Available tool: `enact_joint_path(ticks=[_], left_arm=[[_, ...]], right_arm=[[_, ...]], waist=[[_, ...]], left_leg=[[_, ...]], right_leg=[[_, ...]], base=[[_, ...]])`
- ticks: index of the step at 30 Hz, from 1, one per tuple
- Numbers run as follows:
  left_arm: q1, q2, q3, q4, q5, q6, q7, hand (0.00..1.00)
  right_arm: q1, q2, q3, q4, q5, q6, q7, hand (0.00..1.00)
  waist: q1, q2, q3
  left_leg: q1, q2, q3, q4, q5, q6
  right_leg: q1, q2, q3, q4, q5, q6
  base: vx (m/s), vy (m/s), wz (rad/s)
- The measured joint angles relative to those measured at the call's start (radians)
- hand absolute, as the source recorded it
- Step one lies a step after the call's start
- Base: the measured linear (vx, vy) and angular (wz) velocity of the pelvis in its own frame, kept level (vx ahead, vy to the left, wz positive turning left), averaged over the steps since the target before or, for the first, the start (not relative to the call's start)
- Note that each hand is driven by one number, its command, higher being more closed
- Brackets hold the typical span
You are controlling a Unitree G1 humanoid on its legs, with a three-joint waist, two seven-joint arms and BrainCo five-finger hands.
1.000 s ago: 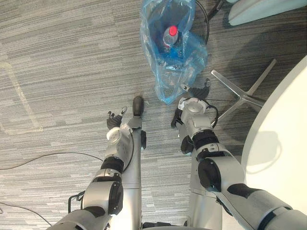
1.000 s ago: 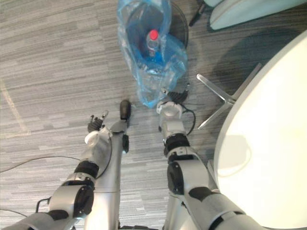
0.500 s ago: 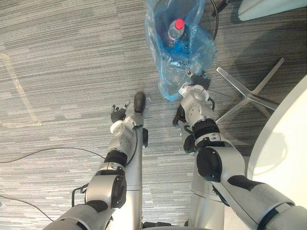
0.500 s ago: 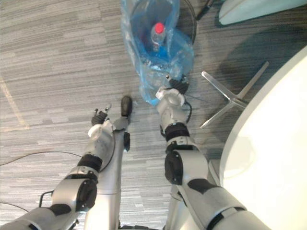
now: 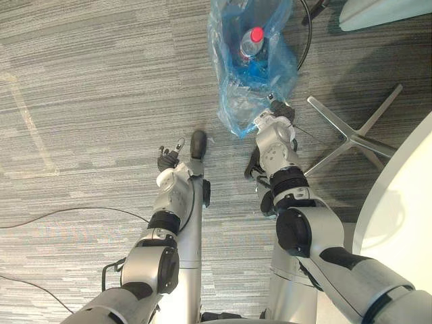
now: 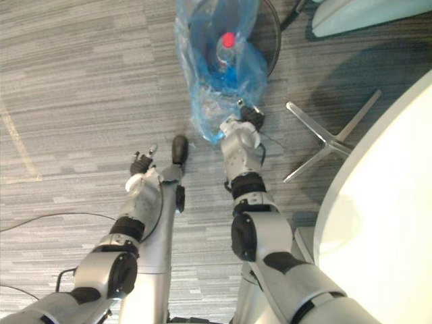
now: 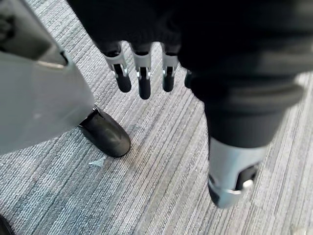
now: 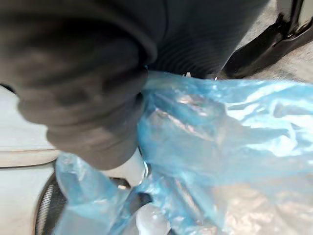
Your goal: Gather rubbish on tea table into small bin, then transfer packed bag to large trash can.
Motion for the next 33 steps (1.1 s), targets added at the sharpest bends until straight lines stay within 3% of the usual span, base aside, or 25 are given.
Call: enact_joint_path(ticks=[6,12,14,15,16,17,18,20,23,25,28,33], left_arm=[[-0.014,-0.016,0.001,0.0,0.001,0.019,-0.003,0.0],[0.079,-0.02,0.035,-0.016,0.005,0.021,-0.024,0.0],[0.167,-0.022,0.031,-0.076,0.08,0.019,-0.022,0.0],[0.273,0.0,-0.067,-0.193,0.101,0.035,-0.02,0.0],[0.363,0.021,-0.175,-0.272,0.191,0.017,0.005,0.0],[0.418,0.033,-0.23,-0.308,0.303,-0.005,0.043,0.0],[0.468,0.031,-0.252,-0.335,0.352,-0.011,0.038,0.0],[0.48,0.012,-0.25,-0.315,0.305,-0.033,0.011,0.0],[0.374,-0.001,-0.264,-0.335,0.262,-0.007,0.028,0.0],[0.226,0.001,-0.326,-0.37,0.231,-0.011,0.042,0.0],[0.138,-0.013,-0.35,-0.418,0.216,-0.02,0.039,0.0],[0.226,-0.036,-0.373,-0.415,0.201,0.003,0.035,0.0]], right_arm=[[0.072,0.0,0.033,-0.069,0.007,-0.014,0.021,1.0],[0.19,0.009,0.176,-0.143,0.006,-0.024,0.072,1.0],[0.24,0.001,0.256,-0.205,0.005,-0.03,0.088,1.0],[0.29,0.001,0.305,-0.256,0.005,-0.043,0.096,1.0],[0.343,-0.005,0.349,-0.288,0.0,-0.05,0.101,1.0],[0.393,-0.005,0.379,-0.314,-0.003,-0.058,0.099,1.0],[0.455,-0.003,0.41,-0.331,-0.003,-0.06,0.104,1.0],[0.531,0.0,0.439,-0.345,-0.002,-0.067,0.123,1.0],[0.582,0.009,0.466,-0.385,0.008,-0.071,0.16,1.0],[0.586,0.03,0.495,-0.383,0.006,-0.064,0.182,1.0],[0.594,0.053,0.552,-0.383,0.004,-0.043,0.211,1.0],[0.668,0.052,0.629,-0.392,-0.004,0.002,0.26,1.0]], waist=[[-0.005,0.001,0.0],[-0.016,0.004,-0.002],[-0.016,0.005,-0.004],[-0.017,0.005,-0.004],[-0.009,0.005,-0.004],[-0.003,0.005,-0.004],[0.0,0.005,-0.004],[-0.001,0.005,-0.005],[-0.004,0.003,-0.008],[-0.019,0.002,-0.015],[-0.046,0.0,-0.022],[-0.064,-0.007,-0.089]], left_leg=[[0.009,0.012,0.007,0.029,-0.004,0.005],[0.126,0.037,0.024,0.001,-0.018,0.012],[0.179,0.039,0.029,-0.043,-0.012,0.004],[0.216,0.038,0.034,-0.077,0.002,0.003],[0.253,0.035,0.033,-0.107,0.006,-0.003],[0.285,0.034,0.03,-0.129,0.011,-0.002],[0.333,0.031,0.025,-0.155,0.02,-0.003],[0.411,0.023,0.019,-0.186,0.021,-0.005],[0.496,0.036,0.017,-0.216,0.021,-0.012],[0.56,0.037,0.027,-0.241,0.021,-0.012],[0.659,0.044,0.051,-0.283,0.018,-0.006],[0.814,0.046,0.083,-0.347,0.015,-0.003]], right_leg=[[0.013,0.014,0.012,-0.001,0.015,-0.011],[0.13,0.032,0.016,-0.049,0.031,0.004],[0.177,0.034,0.012,-0.088,0.033,0.007],[0.207,0.032,0.01,-0.108,0.033,0.008],[0.241,0.03,0.005,-0.127,0.033,0.007],[0.273,0.03,-0.002,-0.143,0.033,0.007],[0.323,0.029,-0.013,-0.159,0.032,0.007],[0.401,0.024,-0.027,-0.179,0.023,-0.008],[0.498,0.04,-0.035,-0.226,0.027,-0.004],[0.562,0.042,-0.034,-0.258,0.034,-0.002],[0.66,0.054,-0.016,-0.329,0.06,-0.003],[0.817,0.065,-0.002,-0.424,0.081,-0.012]], base=[[-0.01,-0.044,-0.12],[-0.01,-0.045,-0.14],[0.01,-0.045,0.02],[0.02,-0.054,0.14],[0.03,-0.059,0.21],[0.05,-0.072,0.28],[0.07,-0.081,0.29],[0.09,-0.09,0.31],[0.08,-0.053,0.05],[0.07,-0.018,-0.07],[0.07,0.013,-0.2],[0.12,0.004,-0.09]])
